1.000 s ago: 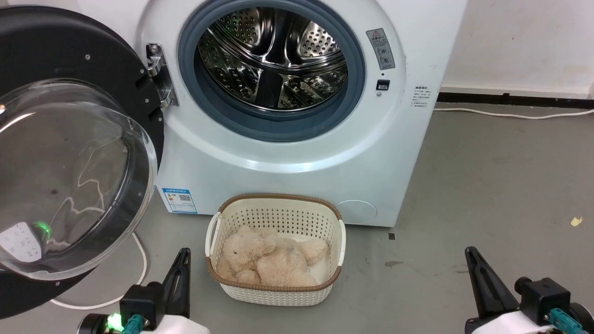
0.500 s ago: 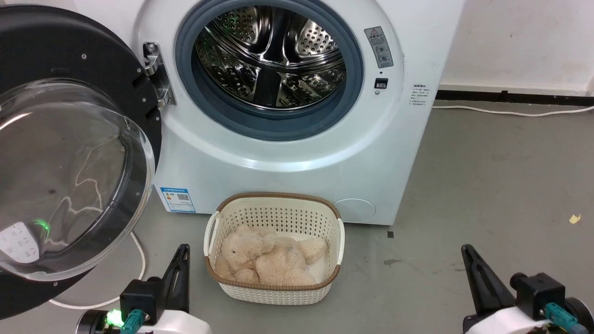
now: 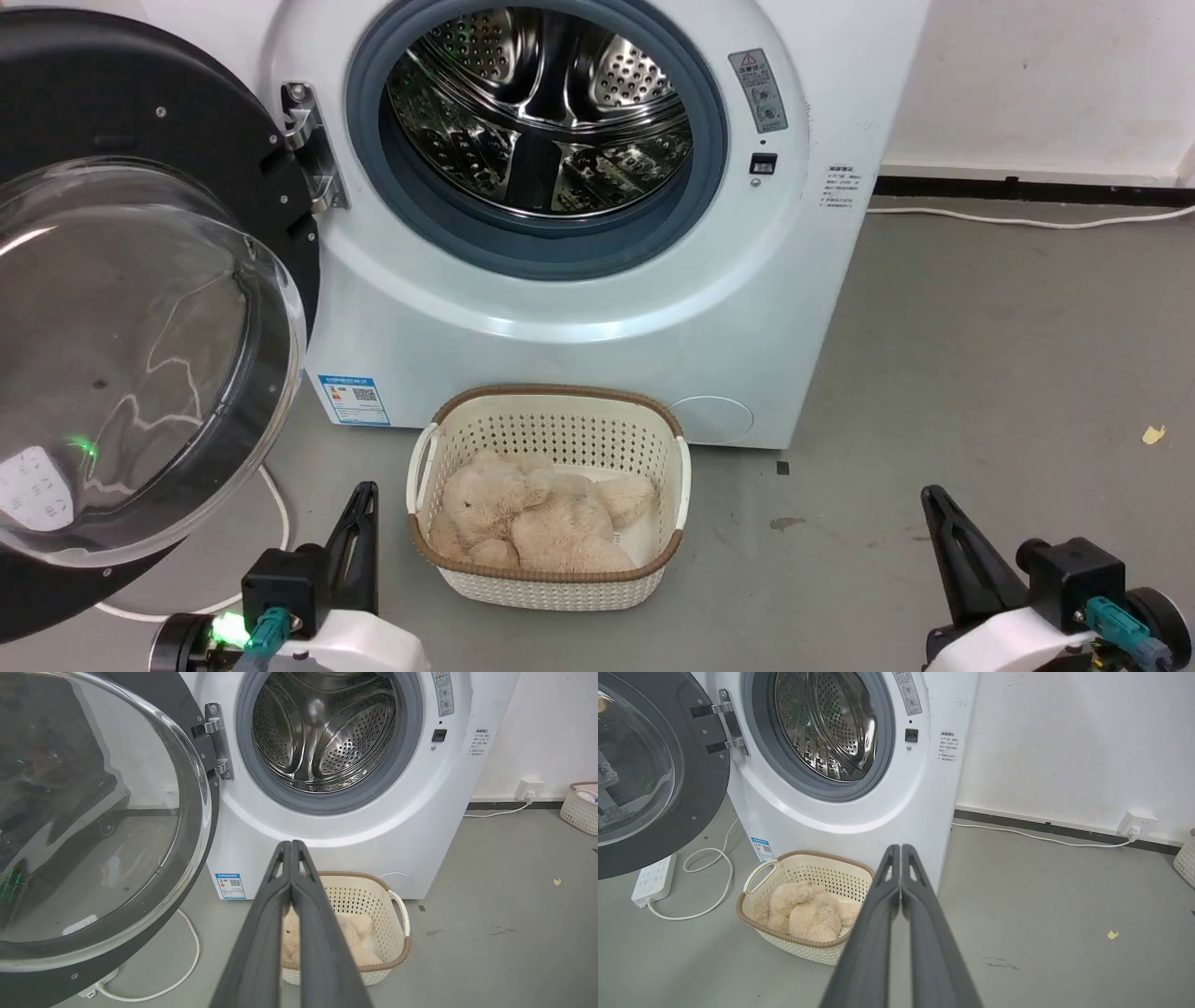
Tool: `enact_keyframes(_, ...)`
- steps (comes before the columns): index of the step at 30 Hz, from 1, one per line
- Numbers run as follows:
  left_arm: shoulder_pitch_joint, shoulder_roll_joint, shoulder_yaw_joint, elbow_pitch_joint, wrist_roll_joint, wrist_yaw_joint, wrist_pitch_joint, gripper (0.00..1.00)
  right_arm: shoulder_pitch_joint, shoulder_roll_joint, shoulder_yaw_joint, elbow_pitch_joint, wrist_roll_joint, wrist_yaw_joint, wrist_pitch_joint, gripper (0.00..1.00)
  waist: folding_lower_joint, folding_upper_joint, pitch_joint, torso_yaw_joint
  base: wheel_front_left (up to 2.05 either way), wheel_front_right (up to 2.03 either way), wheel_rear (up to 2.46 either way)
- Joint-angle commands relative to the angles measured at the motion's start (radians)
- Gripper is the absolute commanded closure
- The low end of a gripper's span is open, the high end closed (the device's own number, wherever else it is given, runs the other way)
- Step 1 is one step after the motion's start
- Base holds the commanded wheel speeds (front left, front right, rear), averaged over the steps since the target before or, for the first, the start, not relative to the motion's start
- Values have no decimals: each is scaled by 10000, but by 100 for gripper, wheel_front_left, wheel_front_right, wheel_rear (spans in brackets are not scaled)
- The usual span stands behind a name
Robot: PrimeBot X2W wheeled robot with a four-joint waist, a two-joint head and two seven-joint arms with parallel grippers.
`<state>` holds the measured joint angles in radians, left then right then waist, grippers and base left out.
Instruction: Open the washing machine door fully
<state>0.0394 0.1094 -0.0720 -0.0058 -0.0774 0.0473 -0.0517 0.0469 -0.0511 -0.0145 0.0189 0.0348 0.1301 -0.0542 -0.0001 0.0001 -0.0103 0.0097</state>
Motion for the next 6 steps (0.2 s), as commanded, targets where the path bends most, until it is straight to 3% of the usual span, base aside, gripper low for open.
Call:
enact_keyframes(1,-156,-70,105,29,119,-87,64,100,-191,7,27,-81,-68,5,47,100,1,-1,6,-6,0,0,0)
enact_keyframes(6,-198,-163,215,34,236,-156,145,100,-241,7,48,-101,-118,5,135,100,1,-1,23,-22,0,0,0)
